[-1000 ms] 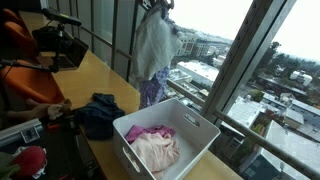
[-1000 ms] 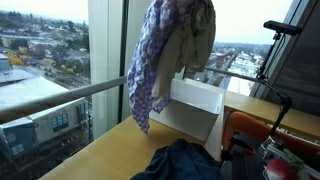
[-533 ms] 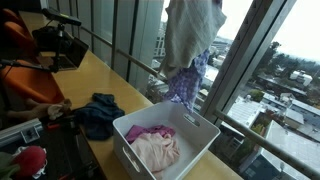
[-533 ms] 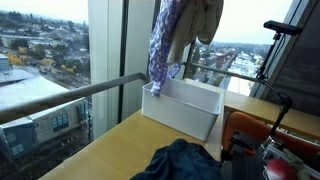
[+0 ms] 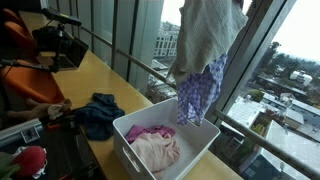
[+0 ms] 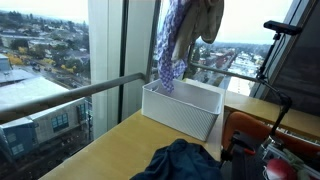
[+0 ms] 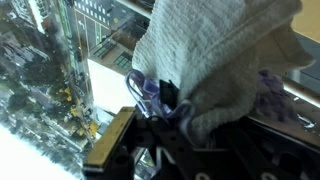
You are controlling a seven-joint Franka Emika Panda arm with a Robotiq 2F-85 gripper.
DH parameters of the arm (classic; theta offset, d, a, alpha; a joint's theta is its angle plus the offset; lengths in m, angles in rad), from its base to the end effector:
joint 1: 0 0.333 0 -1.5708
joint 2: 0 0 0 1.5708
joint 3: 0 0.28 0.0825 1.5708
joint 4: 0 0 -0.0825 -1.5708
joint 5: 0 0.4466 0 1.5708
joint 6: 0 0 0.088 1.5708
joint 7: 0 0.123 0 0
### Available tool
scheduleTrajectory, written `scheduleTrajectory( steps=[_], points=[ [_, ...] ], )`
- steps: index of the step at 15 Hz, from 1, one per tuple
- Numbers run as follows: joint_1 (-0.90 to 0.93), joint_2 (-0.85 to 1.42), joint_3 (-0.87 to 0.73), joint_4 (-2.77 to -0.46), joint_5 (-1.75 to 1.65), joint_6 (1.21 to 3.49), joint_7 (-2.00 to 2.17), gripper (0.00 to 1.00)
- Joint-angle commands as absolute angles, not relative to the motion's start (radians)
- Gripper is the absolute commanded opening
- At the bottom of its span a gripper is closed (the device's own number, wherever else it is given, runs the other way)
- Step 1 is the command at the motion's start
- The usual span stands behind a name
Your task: Put the clothes on the table into the white basket
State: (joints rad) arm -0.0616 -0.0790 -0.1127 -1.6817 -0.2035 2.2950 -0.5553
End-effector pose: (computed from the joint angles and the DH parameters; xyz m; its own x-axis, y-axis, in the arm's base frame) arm 0.6440 -0.1230 0.6486 0.7491 0.5043 0.4296 0.2725 -0.8257 0.4940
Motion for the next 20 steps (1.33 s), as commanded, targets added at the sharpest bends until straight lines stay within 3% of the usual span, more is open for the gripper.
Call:
scheduleTrajectory(
  steps=[1, 11, 12, 14, 20],
  points=[
    [-0.073, -0.063, -0.114, -1.754, -0.192, 2.33, -0.548, 0.03],
    [-0.092, -0.01, -0.111, -2.093, -0.196, 2.448, -0.511, 0.03],
    [-0.094, -0.007, -0.112, -2.111, -0.2, 2.458, -0.505, 0.36],
    [-0.096, -0.007, -0.112, -2.139, -0.198, 2.467, -0.504, 0.44],
    [-0.069, -0.1, -0.085, -2.198, -0.17, 2.471, -0.512, 0.87]
  ],
)
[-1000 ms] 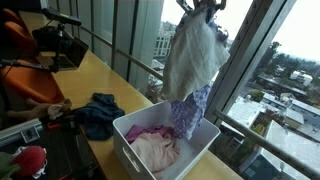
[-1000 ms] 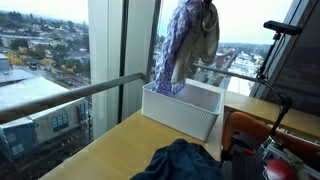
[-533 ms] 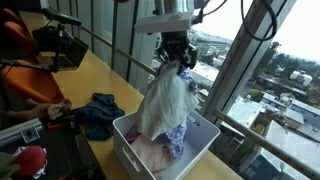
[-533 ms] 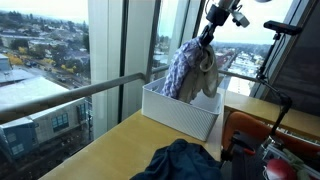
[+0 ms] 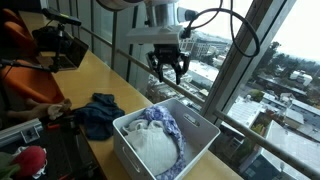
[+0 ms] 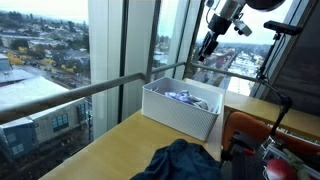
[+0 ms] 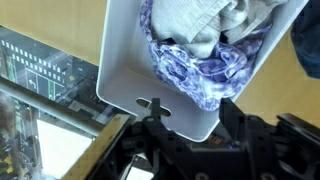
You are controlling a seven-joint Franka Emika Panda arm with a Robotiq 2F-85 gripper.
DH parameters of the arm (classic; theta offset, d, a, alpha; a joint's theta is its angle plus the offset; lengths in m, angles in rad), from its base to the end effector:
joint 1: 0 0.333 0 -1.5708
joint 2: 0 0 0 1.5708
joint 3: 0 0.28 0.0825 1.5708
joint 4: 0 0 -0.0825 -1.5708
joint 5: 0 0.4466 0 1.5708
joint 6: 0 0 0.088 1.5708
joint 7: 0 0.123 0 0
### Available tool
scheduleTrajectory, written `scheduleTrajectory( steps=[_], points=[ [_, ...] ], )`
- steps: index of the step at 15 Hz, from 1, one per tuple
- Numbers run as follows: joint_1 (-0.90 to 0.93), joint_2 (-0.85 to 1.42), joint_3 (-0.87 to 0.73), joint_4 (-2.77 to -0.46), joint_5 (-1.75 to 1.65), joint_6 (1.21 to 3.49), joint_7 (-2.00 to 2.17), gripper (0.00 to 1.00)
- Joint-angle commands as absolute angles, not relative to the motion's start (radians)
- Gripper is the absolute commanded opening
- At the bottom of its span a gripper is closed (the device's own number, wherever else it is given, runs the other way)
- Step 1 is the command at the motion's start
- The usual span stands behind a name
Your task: Put the clothes on the table into the white basket
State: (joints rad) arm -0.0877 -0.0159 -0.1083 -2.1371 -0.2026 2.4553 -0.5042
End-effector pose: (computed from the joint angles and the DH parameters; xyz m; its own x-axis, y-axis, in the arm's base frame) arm 0.6130 -0.1238 0.3638 0.8730 0.4478 0.1934 0.3817 -0.8740 0.3007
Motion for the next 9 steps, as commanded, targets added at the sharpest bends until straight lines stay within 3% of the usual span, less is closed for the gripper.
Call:
scheduleTrajectory(
  steps=[1, 2, 9],
  points=[
    [-0.053, -0.119, -0.071, -2.226, -0.167, 2.483, -0.501, 0.94],
    [-0.031, -0.132, -0.052, -2.256, -0.16, 2.489, -0.491, 0.99],
    [0.116, -0.1, 0.081, -2.48, -0.154, 2.597, -0.365, 1.0]
  ],
)
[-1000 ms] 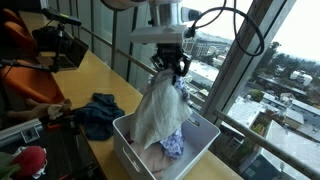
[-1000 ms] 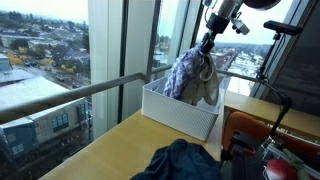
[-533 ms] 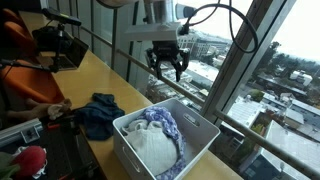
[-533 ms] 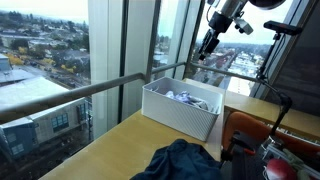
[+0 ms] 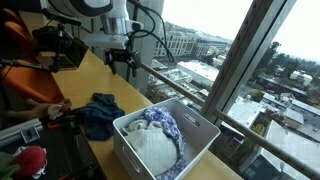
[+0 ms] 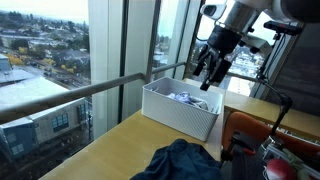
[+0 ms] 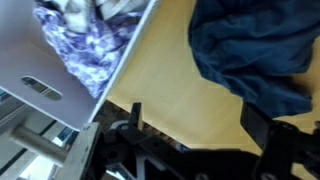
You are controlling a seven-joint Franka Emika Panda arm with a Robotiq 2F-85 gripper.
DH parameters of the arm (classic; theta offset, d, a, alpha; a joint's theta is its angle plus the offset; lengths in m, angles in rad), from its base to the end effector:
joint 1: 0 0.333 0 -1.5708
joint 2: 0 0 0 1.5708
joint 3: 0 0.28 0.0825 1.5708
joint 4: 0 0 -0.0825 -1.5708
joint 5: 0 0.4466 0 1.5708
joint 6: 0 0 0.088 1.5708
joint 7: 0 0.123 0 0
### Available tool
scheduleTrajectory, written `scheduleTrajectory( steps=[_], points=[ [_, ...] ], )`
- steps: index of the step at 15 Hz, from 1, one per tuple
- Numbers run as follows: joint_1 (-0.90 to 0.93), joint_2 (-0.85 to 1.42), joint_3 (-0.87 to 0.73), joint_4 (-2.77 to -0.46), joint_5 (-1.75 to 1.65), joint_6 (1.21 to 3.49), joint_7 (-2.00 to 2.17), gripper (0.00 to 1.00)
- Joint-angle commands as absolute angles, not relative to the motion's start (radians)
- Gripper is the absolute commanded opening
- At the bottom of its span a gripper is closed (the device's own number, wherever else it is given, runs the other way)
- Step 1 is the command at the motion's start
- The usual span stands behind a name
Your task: Put the clothes on the table into the white basket
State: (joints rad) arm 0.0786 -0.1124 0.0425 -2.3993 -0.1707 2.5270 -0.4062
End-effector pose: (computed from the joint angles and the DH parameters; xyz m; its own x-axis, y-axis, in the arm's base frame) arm 0.5523 0.0670 0.2909 0.7725 0.6152 0.1570 0.5820 -0.7850 0.2121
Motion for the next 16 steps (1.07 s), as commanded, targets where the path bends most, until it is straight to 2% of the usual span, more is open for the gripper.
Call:
scheduleTrajectory(
  steps=[1, 9, 16],
  points=[
    [0.131, -0.088, 0.095, -2.5, -0.154, 2.614, -0.348, 1.0],
    [0.189, 0.127, 0.169, -2.533, -0.241, 2.783, -0.229, 1.0],
    [0.219, 0.336, 0.102, -2.427, -0.463, 2.836, -0.123, 1.0]
  ],
)
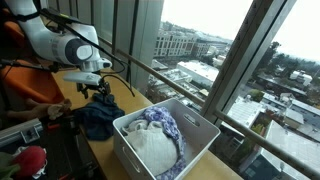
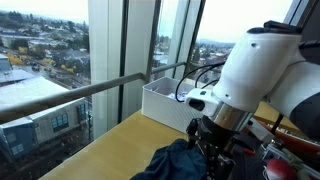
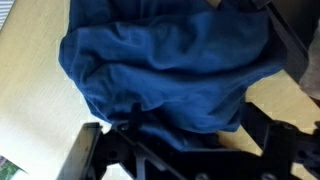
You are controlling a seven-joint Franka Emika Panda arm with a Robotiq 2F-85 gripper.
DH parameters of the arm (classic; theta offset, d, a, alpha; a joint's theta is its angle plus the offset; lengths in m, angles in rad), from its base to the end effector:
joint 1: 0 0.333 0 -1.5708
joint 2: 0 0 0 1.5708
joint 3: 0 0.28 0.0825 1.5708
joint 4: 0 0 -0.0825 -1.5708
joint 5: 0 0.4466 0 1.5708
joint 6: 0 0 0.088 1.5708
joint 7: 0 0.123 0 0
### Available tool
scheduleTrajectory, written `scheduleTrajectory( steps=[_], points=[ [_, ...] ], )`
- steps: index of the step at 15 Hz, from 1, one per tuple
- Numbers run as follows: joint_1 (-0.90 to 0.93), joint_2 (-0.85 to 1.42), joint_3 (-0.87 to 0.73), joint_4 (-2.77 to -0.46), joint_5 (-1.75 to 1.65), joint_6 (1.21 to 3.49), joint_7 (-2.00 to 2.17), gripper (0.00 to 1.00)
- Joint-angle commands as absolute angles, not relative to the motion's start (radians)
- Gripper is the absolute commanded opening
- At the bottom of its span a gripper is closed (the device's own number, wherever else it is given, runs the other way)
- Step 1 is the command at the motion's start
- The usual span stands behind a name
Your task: Put the clothes on the table into the white basket
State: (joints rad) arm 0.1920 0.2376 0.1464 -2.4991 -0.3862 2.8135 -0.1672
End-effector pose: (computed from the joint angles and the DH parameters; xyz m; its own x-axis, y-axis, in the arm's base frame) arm 0.4573 0.1850 0.0925 0.6490 0.7596 0.0433 0.7506 -0.6485 0.1263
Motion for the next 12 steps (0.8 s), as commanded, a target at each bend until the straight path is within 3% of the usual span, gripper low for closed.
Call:
scheduleTrajectory(
  steps=[1, 8, 9, 12],
  points=[
    [0.22, 0.365, 0.093, -2.41, -0.479, 2.838, -0.12, 1.0],
    [0.217, 0.577, 0.044, -2.262, -0.463, 2.823, -0.161, 1.0],
    [0.218, 0.596, 0.044, -2.244, -0.457, 2.818, -0.161, 0.79],
    [0.222, 0.61, 0.042, -2.222, -0.453, 2.811, -0.158, 0.59]
  ],
)
